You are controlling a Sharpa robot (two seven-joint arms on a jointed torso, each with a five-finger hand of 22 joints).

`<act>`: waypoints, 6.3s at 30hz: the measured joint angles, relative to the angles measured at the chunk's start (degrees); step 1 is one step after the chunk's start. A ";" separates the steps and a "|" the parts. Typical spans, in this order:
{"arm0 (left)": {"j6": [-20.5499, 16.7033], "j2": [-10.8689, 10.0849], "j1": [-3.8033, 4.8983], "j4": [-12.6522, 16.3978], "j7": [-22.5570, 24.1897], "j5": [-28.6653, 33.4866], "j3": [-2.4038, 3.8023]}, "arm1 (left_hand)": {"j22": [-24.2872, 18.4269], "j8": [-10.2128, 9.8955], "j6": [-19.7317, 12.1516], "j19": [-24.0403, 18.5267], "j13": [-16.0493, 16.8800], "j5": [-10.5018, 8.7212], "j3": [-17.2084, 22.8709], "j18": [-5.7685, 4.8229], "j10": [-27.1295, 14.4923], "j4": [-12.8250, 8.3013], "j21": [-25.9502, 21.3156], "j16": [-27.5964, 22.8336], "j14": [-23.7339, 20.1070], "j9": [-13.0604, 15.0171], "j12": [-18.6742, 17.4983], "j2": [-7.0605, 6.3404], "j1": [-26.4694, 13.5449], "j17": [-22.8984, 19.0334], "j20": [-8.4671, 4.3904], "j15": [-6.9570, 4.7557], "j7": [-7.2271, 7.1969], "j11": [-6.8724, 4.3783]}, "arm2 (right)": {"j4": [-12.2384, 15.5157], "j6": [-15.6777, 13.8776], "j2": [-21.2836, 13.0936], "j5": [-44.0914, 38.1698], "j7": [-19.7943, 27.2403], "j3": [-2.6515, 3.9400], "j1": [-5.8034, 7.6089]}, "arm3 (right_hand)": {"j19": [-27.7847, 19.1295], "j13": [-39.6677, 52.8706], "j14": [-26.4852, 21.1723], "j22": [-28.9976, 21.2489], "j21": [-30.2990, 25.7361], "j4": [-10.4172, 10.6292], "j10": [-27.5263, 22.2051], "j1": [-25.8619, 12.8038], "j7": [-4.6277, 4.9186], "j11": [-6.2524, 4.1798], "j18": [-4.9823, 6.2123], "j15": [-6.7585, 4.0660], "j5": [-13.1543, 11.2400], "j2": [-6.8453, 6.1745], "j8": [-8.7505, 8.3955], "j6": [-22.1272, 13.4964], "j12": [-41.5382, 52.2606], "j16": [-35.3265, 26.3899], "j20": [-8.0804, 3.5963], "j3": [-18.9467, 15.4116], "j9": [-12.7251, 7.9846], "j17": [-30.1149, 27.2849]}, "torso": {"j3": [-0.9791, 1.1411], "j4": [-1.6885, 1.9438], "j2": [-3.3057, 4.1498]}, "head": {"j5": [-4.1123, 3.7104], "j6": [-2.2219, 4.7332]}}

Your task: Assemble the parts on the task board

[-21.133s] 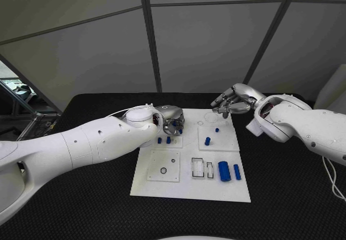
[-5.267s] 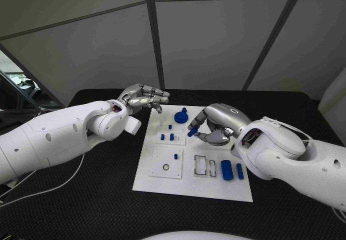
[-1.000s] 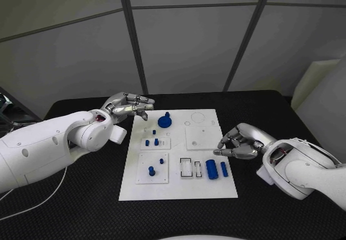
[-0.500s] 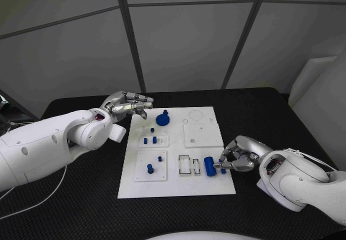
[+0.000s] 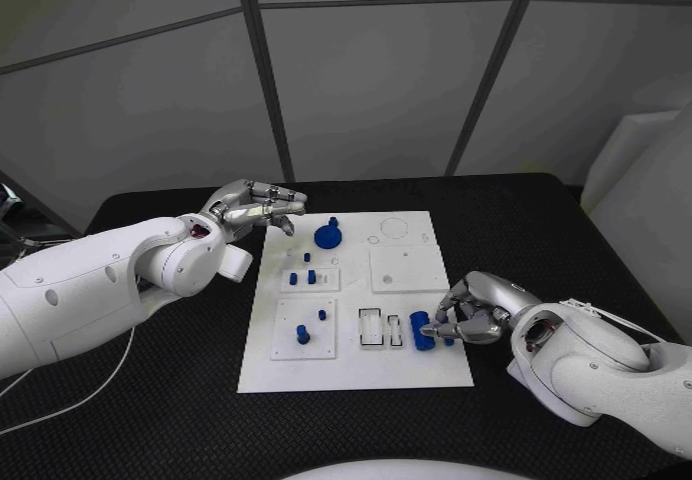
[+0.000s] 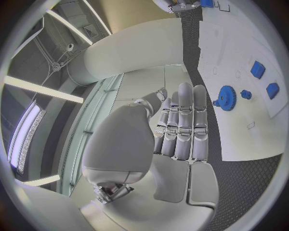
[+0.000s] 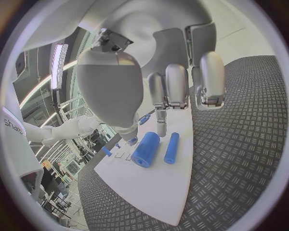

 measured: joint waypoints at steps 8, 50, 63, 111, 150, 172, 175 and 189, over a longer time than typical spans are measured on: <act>0.00 -0.03 -0.06 -0.15 0.00 0.04 0.00 | 0.00 0.00 0.00 0.00 -0.01 0.00 0.00 0.00 0.00 0.00 0.00 0.00 0.00 -0.01 0.00 0.00 0.00 0.00 0.00 0.00 0.00 0.00 | -0.07 -0.43 0.94 -0.85 -0.20 0.00 -0.03 | 0.00 0.00 0.00 0.00 0.00 0.00 0.00 -0.26 0.00 0.00 0.00 0.00 0.05 0.26 0.00 0.00 0.00 0.00 0.00 0.00 0.38 -0.01 | -0.01 0.00 0.01 | -0.08 -0.15; 0.07 -0.41 -0.12 0.04 -0.16 0.13 -0.02 | -0.17 0.00 -0.21 0.00 0.08 0.00 -0.16 0.00 0.00 0.16 -0.22 0.00 0.00 0.02 0.00 0.23 -0.23 0.01 0.00 0.00 0.21 0.00 | -0.22 -0.45 3.80 -4.16 -2.70 -0.02 -1.40 | 0.02 -0.01 -0.20 0.00 0.00 0.00 0.00 -0.23 -1.27 -0.83 0.00 -0.20 9.07 2.19 0.07 2.42 0.60 1.11 -0.41 1.16 4.74 -0.02 | -0.04 0.01 -0.12 | 0.44 -0.16; 0.08 -0.25 -0.13 0.04 -0.15 0.15 -0.02 | -0.17 0.00 -0.21 0.00 0.08 0.00 -0.16 0.00 0.00 0.16 -0.22 0.00 0.00 0.01 0.00 0.22 -0.22 0.01 0.00 0.00 0.21 0.00 | 0.44 -7.93 6.04 -0.82 1.14 0.20 -1.29 | 0.02 -0.01 0.01 0.00 0.00 0.01 0.00 -1.18 -1.44 -1.24 0.01 -0.40 12.84 3.12 -0.25 2.91 0.60 1.11 -0.41 1.59 5.52 -0.03 | -0.10 0.10 -0.06 | 0.58 0.18; 0.05 0.21 -0.13 0.04 -0.10 0.18 -0.02 | -0.26 0.00 -0.20 0.00 0.11 0.01 -0.15 0.00 0.00 0.16 -0.44 -0.23 0.00 0.04 0.00 0.22 -0.22 0.01 0.00 0.00 0.20 0.00 | -5.74 -1.29 14.91 -0.71 -4.38 0.30 -1.26 | 0.02 -0.02 -0.19 0.00 0.00 0.43 0.00 -12.19 -2.56 -2.06 0.01 -1.44 -6.14 -0.52 -0.39 6.66 -0.53 0.49 -1.22 -7.23 11.87 -0.01 | -0.03 -0.03 -0.05 | 1.25 -0.22; 0.15 0.08 -0.16 -0.09 -0.20 0.19 -0.07 | -0.35 0.00 -0.20 0.00 0.16 0.01 -0.15 0.00 0.00 0.16 -0.44 -0.23 0.00 0.02 0.00 0.22 -0.22 0.01 0.00 0.00 0.20 0.00 | -6.49 -2.93 14.92 -2.85 -1.62 0.38 -1.20 | -0.19 -0.02 -0.19 0.00 0.00 -7.51 0.00 6.91 -3.52 -2.88 0.00 -1.85 -5.31 6.35 -0.69 8.38 -0.53 0.73 -1.83 -4.04 17.33 -0.02 | -0.01 -0.06 -0.04 | 1.43 -0.34; 0.18 -0.16 -0.44 0.00 -0.22 0.20 -0.08 | -0.41 0.00 -0.20 0.00 0.15 0.01 -0.15 0.00 0.00 0.16 -0.67 -0.23 0.00 0.05 0.00 0.22 -0.22 0.01 0.00 0.00 0.20 0.00 | -1.93 -7.94 0.76 9.79 13.37 1.61 -1.20 | -0.09 -0.01 -0.10 0.00 0.00 -6.69 0.00 6.27 0.30 -0.38 0.01 -0.07 -4.09 9.18 -4.76 -0.73 -4.91 -1.56 -0.28 -5.85 10.10 -0.03 | -0.08 -0.20 -0.16 | 0.30 0.26; 0.17 -0.25 -0.45 0.23 -0.21 0.20 -0.08 | -0.40 0.00 -0.20 -0.01 0.14 0.01 -0.15 0.00 0.00 0.16 -0.67 -0.23 0.00 0.05 0.00 0.22 -0.22 0.01 0.00 0.00 0.20 0.00 | -1.69 -6.57 -1.57 9.99 13.39 1.62 -1.20 | -0.09 0.03 -0.09 0.00 0.00 -8.14 0.00 7.68 0.27 -0.39 0.00 -0.07 -0.44 9.83 -4.76 -0.71 -4.91 -1.50 -0.28 -5.95 7.90 -0.03 | -0.08 -0.22 -0.15 | 0.04 0.39; 0.16 -0.45 -0.68 0.75 -0.15 0.20 -0.08 | -0.40 0.00 -0.20 0.00 0.14 0.01 -0.15 0.00 0.00 0.16 -0.66 -0.23 0.00 0.04 0.00 0.22 -0.22 0.01 0.00 0.00 0.20 0.00 | -0.41 -1.24 -4.30 -0.04 5.62 1.54 -1.96 | -0.09 0.07 -0.10 0.00 0.00 -8.63 0.00 5.98 -0.27 -0.39 0.01 -0.07 3.54 9.51 -4.76 1.80 -4.50 -0.82 -0.28 -8.63 3.32 -0.03 | -0.06 -0.41 -0.15 | -1.42 0.36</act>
